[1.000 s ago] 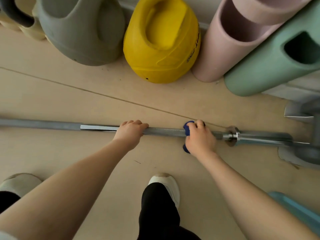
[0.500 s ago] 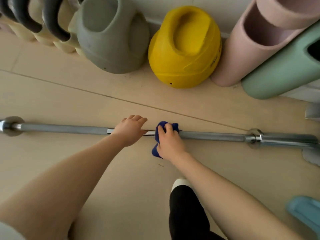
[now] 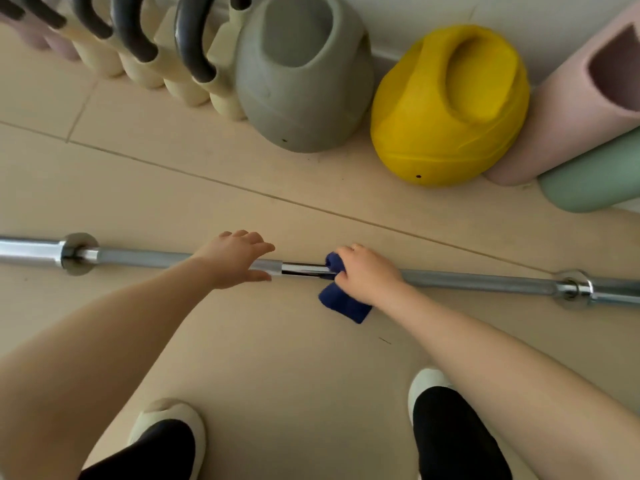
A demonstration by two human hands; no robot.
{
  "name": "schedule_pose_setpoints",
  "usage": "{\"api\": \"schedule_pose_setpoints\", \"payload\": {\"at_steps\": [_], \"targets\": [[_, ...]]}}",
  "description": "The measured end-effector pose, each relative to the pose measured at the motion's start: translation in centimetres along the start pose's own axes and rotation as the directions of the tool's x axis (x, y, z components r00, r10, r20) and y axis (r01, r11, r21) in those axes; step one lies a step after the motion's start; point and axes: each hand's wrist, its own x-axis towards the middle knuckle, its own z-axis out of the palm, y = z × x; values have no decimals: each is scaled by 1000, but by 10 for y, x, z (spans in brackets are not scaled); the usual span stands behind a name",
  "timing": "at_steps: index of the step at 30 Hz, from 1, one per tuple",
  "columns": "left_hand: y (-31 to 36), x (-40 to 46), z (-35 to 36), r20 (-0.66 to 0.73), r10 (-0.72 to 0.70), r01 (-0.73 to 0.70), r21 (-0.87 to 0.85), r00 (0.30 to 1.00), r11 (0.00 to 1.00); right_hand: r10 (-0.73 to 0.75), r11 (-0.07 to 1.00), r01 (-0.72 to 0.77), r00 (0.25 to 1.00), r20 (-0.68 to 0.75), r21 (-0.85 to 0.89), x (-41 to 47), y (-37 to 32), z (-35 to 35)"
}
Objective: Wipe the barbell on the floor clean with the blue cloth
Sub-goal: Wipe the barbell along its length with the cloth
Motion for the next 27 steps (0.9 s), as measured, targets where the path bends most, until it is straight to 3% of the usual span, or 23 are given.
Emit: {"api": "schedule_pose_setpoints", "payload": {"at_steps": [4, 6, 9, 11, 13, 17, 20, 23, 25, 27], "targets": [[-16, -8, 11, -29, 23, -20, 127, 999, 992, 241, 964, -232, 969, 57, -128, 10, 0, -18], [-15, -8, 18, -86, 29, -16, 145, 996, 989, 158, 979, -150, 986, 50, -137, 10, -22, -9], [-13, -6, 28, -178, 12, 3, 83, 984, 997, -58, 998, 58, 997, 42, -6, 9, -61, 14], [-13, -5, 30, -205, 13, -3, 46, 979, 999, -153, 987, 154, 988, 29, -33, 14, -67, 16], [-14, -5, 32, -197, 9, -1, 41, 980, 999, -141, 985, 143, 990, 21, -100, 19, -59, 11], [-13, -8, 40, -258, 12, 3, 55, 966, 998, 77, 987, -75, 997, 10, -140, 26, -61, 9], [-16, -6, 48, -376, 29, -1, 74, 926, 997, -30, 990, 29, 999, -9, -139, 28, -95, 22], [-13, -5, 50, -392, 48, -17, 82, 919, 997, -121, 987, 116, 992, -35, -113, 24, -106, 25], [-10, -5, 50, -380, 40, -18, 63, 924, 998, -56, 982, 44, 997, -58, -184, 21, -88, 15], [-11, -1, 51, -382, 25, -7, 49, 924, 999, 165, 957, -178, 983, -75, -227, 14, -58, 4]]}}
